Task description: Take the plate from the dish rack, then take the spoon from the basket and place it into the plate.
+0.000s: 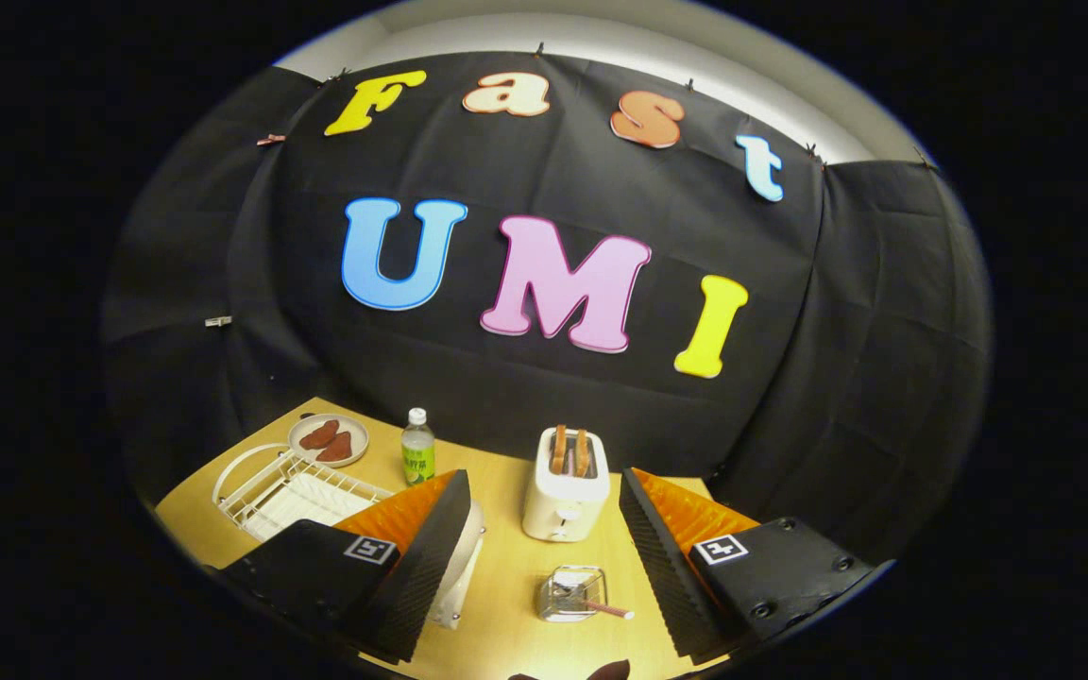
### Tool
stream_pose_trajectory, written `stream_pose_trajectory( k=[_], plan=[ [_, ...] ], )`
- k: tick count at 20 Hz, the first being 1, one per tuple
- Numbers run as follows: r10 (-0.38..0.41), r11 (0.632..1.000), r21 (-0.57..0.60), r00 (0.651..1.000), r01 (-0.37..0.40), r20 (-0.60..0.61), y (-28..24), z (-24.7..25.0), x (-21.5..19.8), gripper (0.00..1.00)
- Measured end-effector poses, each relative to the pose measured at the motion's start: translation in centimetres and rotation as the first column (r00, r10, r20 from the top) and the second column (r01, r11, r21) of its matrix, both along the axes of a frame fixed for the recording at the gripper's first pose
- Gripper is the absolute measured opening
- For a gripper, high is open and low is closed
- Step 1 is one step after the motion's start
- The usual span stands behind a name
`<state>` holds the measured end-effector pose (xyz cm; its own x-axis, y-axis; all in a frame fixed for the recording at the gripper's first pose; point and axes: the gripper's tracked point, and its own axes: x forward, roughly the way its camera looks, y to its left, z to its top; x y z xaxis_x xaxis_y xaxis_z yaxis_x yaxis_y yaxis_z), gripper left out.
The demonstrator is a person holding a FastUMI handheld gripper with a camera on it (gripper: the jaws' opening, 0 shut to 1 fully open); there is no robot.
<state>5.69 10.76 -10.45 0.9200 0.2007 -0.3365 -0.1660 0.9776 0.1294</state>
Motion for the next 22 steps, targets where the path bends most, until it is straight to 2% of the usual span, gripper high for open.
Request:
stream_pose_trajectory(
  k=[4,10,11,15,16,17,19,22],
  plan=[
    [0.025,0.998,0.064,0.981,-0.013,-0.190,3.5,-6.1,1.1,0.98],
    [0.043,0.999,0.013,0.936,-0.041,-0.349,7.6,-13.8,2.9,0.97],
    [0.034,0.999,0.010,0.930,-0.033,-0.367,8.1,-14.6,3.2,0.93],
    [0.006,1.000,-0.020,0.894,-0.016,-0.448,9.5,-18.2,3.0,0.61],
    [-0.007,1.000,-0.029,0.885,-0.007,-0.465,9.8,-18.7,2.9,0.57],
    [-0.031,0.999,-0.041,0.885,0.014,-0.464,9.8,-18.7,3.2,0.44],
    [-0.080,0.994,-0.103,0.877,0.036,-0.474,9.3,-18.8,3.5,0.39],
    [-0.101,0.990,-0.135,0.881,0.043,-0.463,9.6,-18.1,4.1,0.33]
  ],
)
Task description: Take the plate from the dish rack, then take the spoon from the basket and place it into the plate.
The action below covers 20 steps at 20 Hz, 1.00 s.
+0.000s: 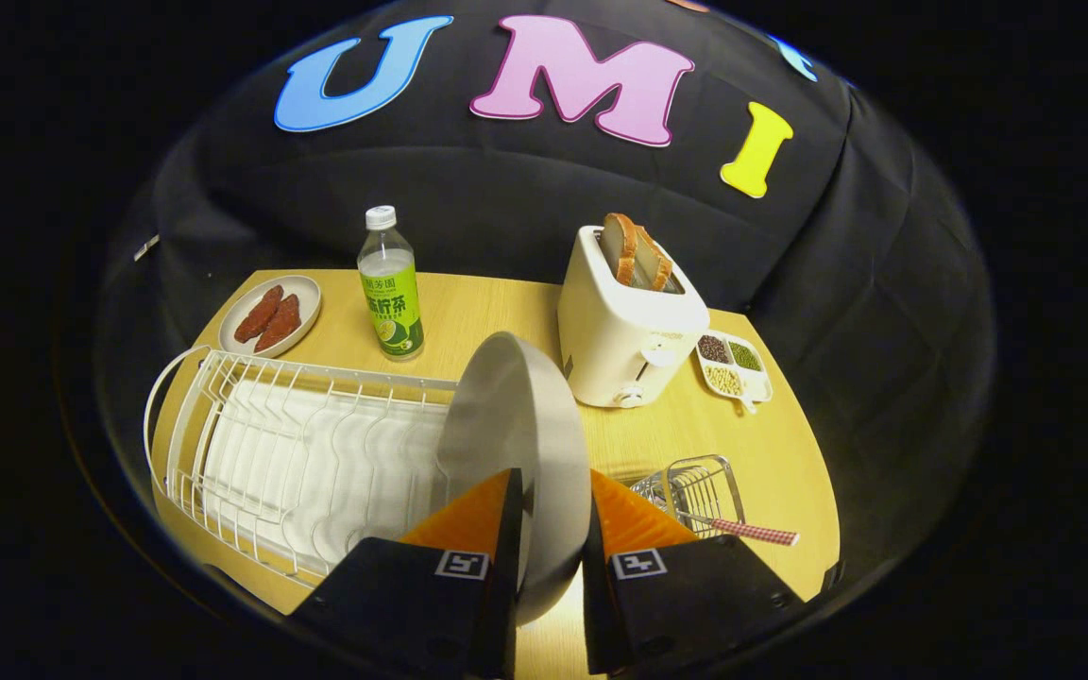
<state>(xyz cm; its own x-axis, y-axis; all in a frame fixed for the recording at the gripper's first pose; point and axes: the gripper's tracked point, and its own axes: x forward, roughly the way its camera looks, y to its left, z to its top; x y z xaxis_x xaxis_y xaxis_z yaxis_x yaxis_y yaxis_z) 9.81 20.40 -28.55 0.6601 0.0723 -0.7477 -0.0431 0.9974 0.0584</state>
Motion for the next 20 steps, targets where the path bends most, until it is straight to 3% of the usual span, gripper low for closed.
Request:
stream_pose_trajectory(
  k=[9,15,20],
  plan=[
    [0.080,0.984,-0.168,0.987,-0.055,0.143,0.7,4.2,2.4,0.26],
    [0.160,0.940,-0.332,0.958,-0.075,0.239,1.5,6.9,4.7,0.26],
    [0.152,0.943,-0.332,0.935,-0.039,0.320,0.8,10.7,6.3,0.26]
  ],
)
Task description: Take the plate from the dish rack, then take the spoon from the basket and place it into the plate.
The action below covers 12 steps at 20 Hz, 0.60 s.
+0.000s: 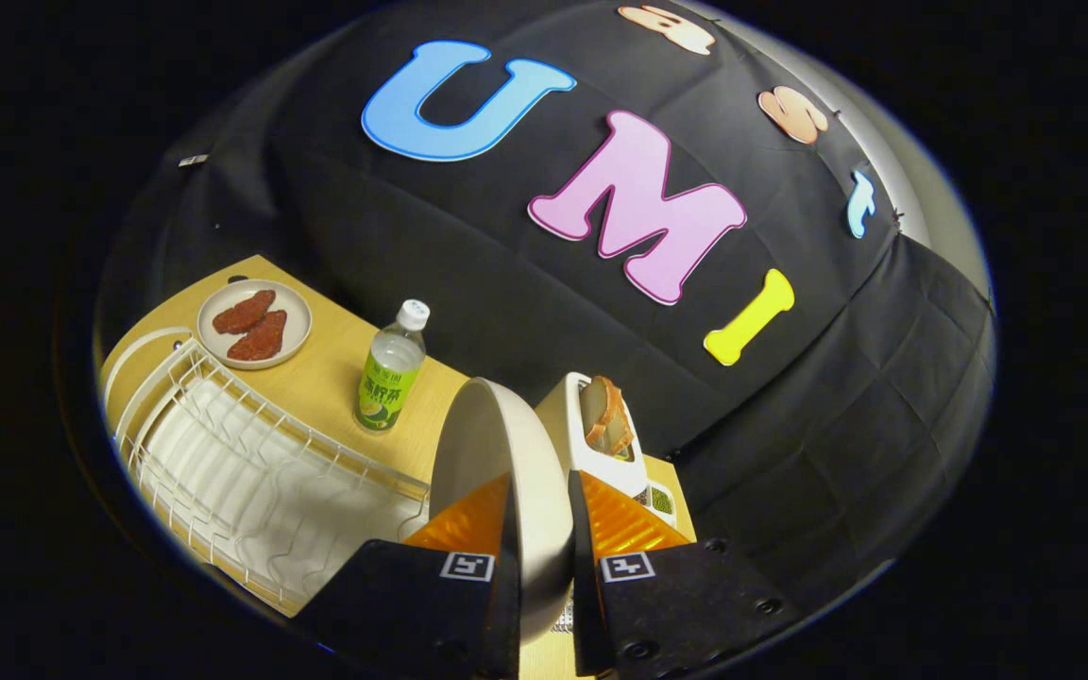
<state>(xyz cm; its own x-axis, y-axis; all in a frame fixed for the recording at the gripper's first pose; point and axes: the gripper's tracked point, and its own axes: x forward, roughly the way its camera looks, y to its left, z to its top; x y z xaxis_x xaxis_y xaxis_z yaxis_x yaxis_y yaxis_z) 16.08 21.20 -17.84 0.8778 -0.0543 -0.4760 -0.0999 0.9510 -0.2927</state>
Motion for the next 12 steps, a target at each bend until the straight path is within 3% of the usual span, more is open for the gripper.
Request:
stream_pose_trajectory(
  k=[6,12],
  plan=[
    [-0.062,0.990,0.131,0.997,0.054,0.055,-5.1,3.5,-1.3,0.26],
    [-0.102,0.951,0.298,0.993,0.077,0.067,-10.0,6.3,-5.1,0.24]
  ],
)
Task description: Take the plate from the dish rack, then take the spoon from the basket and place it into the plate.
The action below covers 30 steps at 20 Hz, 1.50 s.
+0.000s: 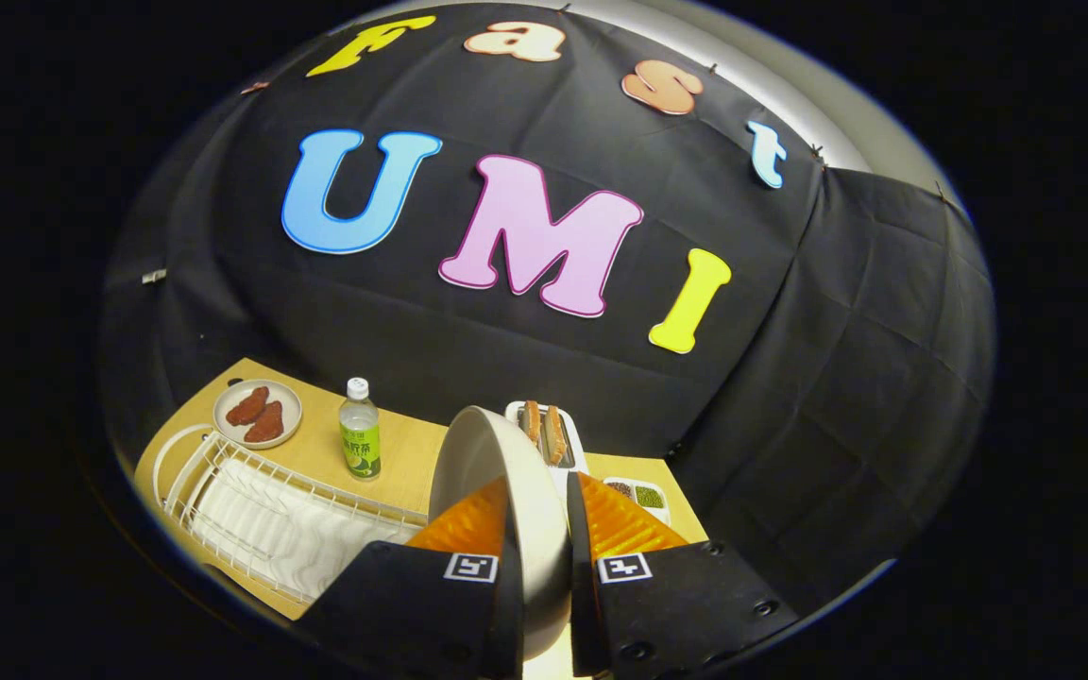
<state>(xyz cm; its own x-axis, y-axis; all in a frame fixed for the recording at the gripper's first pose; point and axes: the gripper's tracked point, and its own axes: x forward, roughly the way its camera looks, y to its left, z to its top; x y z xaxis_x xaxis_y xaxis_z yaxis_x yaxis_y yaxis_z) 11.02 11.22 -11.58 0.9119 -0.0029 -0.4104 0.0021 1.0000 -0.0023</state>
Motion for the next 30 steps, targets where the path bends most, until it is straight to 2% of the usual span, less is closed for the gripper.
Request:
stream_pose_trajectory(
  k=[3,7,12,14,17,18,22,26,30],
  plan=[
    [0.022,0.992,0.129,0.999,-0.016,-0.045,-1.7,0.0,-3.0,0.24],
    [0.102,0.958,0.279,0.985,-0.060,-0.141,-2.7,-2.5,-8.0,0.24],
    [0.143,0.912,0.409,0.947,-0.013,-0.288,-3.3,-9.8,-14.8,0.23],
    [0.193,0.881,0.472,0.934,-0.030,-0.302,-2.5,-12.0,-16.9,0.24],
    [0.260,0.809,0.588,0.910,-0.022,-0.324,-1.3,-15.1,-19.7,0.24],
    [0.274,0.797,0.603,0.904,-0.023,-0.327,-1.2,-16.2,-20.3,0.24],
    [0.312,0.806,0.590,0.880,-0.046,-0.358,-1.2,-20.7,-21.8,0.24],
    [0.306,0.781,0.625,0.861,0.017,-0.406,-1.4,-23.6,-22.2,0.23],
    [0.308,0.794,0.607,0.841,0.030,-0.445,-1.8,-26.3,-22.9,0.24]
  ],
)
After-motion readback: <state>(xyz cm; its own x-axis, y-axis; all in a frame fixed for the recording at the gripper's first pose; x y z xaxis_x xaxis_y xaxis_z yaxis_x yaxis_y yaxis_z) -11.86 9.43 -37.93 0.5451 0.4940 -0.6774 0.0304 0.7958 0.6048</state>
